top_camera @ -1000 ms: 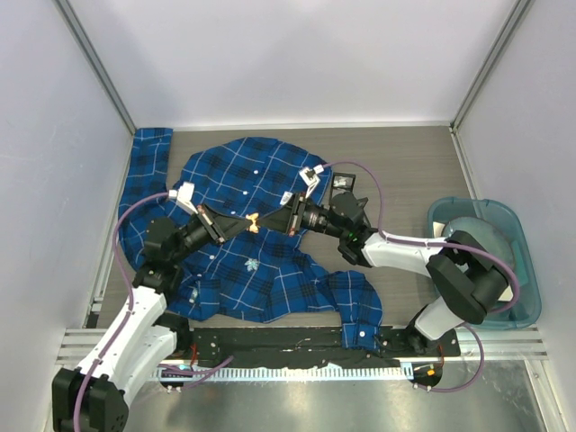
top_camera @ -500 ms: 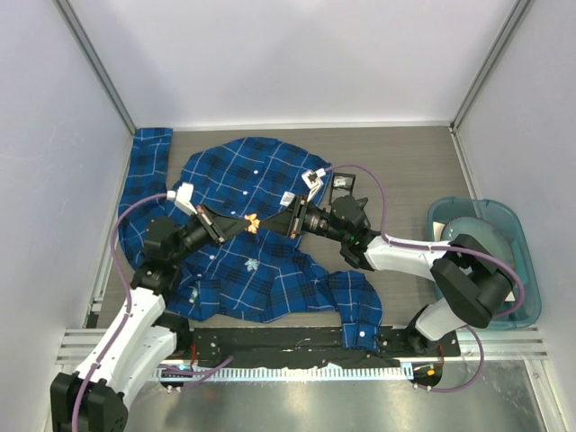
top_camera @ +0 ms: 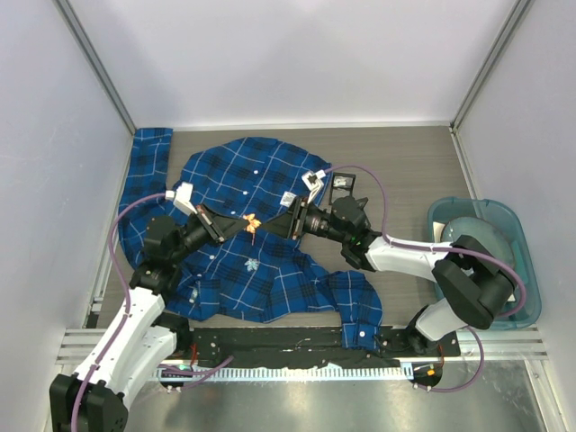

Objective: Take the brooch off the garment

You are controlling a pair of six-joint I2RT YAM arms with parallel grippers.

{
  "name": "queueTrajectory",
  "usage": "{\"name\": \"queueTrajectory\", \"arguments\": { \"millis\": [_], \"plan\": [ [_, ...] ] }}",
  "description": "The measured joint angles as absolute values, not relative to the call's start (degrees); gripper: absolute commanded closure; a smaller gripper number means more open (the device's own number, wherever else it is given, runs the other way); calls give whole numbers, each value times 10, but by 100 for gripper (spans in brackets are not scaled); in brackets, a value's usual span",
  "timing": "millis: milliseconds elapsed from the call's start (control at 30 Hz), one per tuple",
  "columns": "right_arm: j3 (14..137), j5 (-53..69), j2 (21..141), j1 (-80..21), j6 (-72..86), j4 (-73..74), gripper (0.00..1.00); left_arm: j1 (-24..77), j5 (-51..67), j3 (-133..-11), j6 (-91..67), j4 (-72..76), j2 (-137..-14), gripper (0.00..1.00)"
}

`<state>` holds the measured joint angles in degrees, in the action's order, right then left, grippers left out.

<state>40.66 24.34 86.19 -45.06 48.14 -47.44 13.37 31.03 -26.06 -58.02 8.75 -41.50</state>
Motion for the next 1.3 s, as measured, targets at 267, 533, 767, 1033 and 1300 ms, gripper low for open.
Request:
{"name": "queueTrajectory", "arguments": {
  "millis": [267,533,767,1033,1300],
  "plan": [
    [414,293,868,-456,467,-465,35,134,296,-269,-596,78,-421,100],
    [432,323,922,-503,519,-529,34,134,270,-269,-599,78,-430,100],
    [466,337,945,-505,574,-553,35,134,258,-269,-596,65,-443,100],
    [636,338,949,-460,473,-338,35,131,312,-225,-611,96,-459,100],
    [682,338,945,-413,390,-221,32,131,350,-210,-626,105,-450,100]
  ]
}}
